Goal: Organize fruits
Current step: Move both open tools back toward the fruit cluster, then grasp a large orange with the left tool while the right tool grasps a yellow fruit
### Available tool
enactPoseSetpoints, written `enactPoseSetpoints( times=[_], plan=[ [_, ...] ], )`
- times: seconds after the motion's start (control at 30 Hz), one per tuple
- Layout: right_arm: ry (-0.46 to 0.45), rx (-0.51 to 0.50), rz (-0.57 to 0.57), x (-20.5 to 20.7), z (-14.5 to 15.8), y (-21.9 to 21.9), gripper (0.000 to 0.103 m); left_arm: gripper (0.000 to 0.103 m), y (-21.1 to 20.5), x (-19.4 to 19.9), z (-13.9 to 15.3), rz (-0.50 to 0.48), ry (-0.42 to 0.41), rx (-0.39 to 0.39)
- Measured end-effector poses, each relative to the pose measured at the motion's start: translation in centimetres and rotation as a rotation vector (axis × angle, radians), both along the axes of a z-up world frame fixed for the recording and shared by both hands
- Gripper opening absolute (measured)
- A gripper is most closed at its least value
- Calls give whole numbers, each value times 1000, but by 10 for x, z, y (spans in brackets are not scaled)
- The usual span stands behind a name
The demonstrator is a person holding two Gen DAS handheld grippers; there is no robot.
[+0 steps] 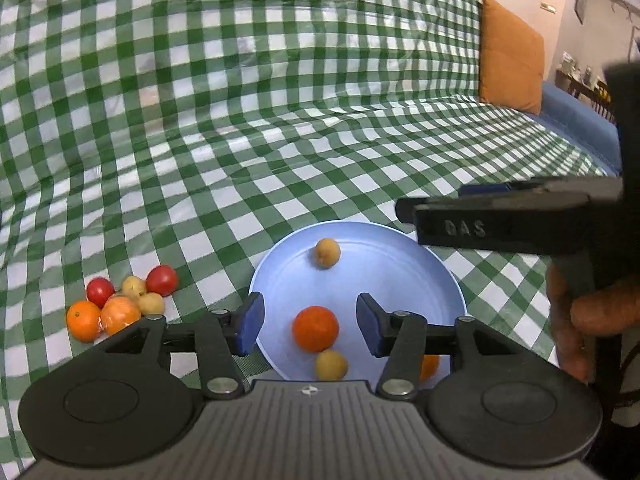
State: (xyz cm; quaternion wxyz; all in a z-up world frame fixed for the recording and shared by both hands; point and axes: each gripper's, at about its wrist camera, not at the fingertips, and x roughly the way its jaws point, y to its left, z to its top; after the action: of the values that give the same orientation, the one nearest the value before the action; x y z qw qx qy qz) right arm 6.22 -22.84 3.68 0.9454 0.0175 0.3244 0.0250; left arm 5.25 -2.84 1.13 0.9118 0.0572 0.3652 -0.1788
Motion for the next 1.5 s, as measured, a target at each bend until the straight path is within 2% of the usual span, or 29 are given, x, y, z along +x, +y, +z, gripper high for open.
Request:
enactPoseSetpoints(
  times=[0.07, 0.13, 0.23, 0.3, 0.33, 0.37, 0.4, 0.43, 0.47, 0.53, 0.57, 0.6, 0.67, 0.7, 0.97, 1.13, 1.33, 1.43, 1.5],
  plan=[
    [-15, 1, -10, -1, 1, 1, 68, 63, 1, -1, 0, 4, -15, 7],
    [-33, -4, -19, -2, 3, 4, 71, 63, 6, 1, 0, 13, -6, 1],
    [-33, 12, -4, -3, 3, 7, 72, 63, 21, 5, 3, 70, -2, -5],
    [-28, 31, 4, -3, 3, 10, 72, 62, 38, 13, 4, 123, 29, -14],
    [-27, 41, 8, -4, 4, 12, 72, 54, 49, 17, 2, 160, 59, -11],
    [-23, 53, 16, -2, 4, 14, 72, 35, 60, 23, -3, 210, 104, 4],
    [-14, 68, 26, -1, 4, 17, 72, 24, 70, 28, -9, 256, 154, 22],
    [-7, 80, 35, 1, 4, 19, 72, 7, 81, 32, -16, 311, 204, 43],
    [3, 96, 47, 2, 3, 22, 72, 4, 93, 36, -22, 374, 248, 60],
    [17, 119, 68, 4, 1, 32, 68, 4, 113, 39, -24, 448, 277, 27],
    [21, 131, 81, 5, 0, 37, 59, 4, 124, 39, -22, 481, 275, -13],
    [24, 145, 99, 6, -2, 43, 44, 4, 133, 40, -19, 509, 264, -42],
    [37, 186, 146, 7, -6, 56, 27, 4, 144, 42, -15, 552, 246, -53],
    [49, 206, 164, 9, -9, 62, 23, 4, 150, 43, -15, 573, 243, -57],
    [115, 319, 257, 23, -20, 115, 23, 4, 180, 58, -14, 647, 248, -165],
    [183, 404, 241, 41, -31, 133, 24, 6, 199, 71, -19, 705, 267, -281],
    [265, 467, 196, 69, -54, 143, 30, 25, 205, 83, -28, 710, 307, -348],
    [296, 469, 184, 79, -65, 150, 32, 35, 204, 90, -32, 721, 304, -354],
    [311, 462, 184, 84, -71, 155, 34, 35, 201, 95, -37, 722, 317, -353]
  ],
)
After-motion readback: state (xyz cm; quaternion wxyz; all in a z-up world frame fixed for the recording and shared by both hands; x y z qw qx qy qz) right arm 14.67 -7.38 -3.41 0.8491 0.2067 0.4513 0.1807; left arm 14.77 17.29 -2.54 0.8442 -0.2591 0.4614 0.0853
